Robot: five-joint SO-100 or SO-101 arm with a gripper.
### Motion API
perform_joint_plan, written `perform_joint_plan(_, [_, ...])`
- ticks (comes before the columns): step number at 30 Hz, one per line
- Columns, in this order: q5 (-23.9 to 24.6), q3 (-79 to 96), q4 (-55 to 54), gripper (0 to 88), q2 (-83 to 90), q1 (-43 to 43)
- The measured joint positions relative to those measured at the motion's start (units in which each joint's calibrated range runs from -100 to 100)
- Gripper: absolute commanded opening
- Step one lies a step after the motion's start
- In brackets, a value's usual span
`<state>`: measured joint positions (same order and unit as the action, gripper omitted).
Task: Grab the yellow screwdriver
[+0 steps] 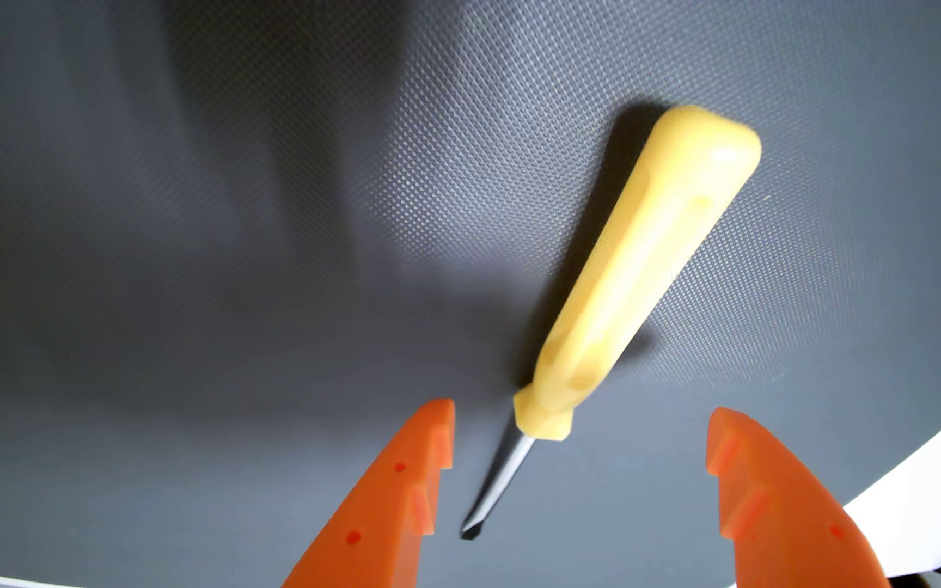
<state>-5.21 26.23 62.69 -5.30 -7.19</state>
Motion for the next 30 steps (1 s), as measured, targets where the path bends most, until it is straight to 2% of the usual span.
perform_joint_plan(17, [1.15, -7.58, 3.49, 26.4, -10.09, 0.07])
perform_joint_plan(30, [1.31, -8.58, 3.57, 26.3, -10.94, 0.45])
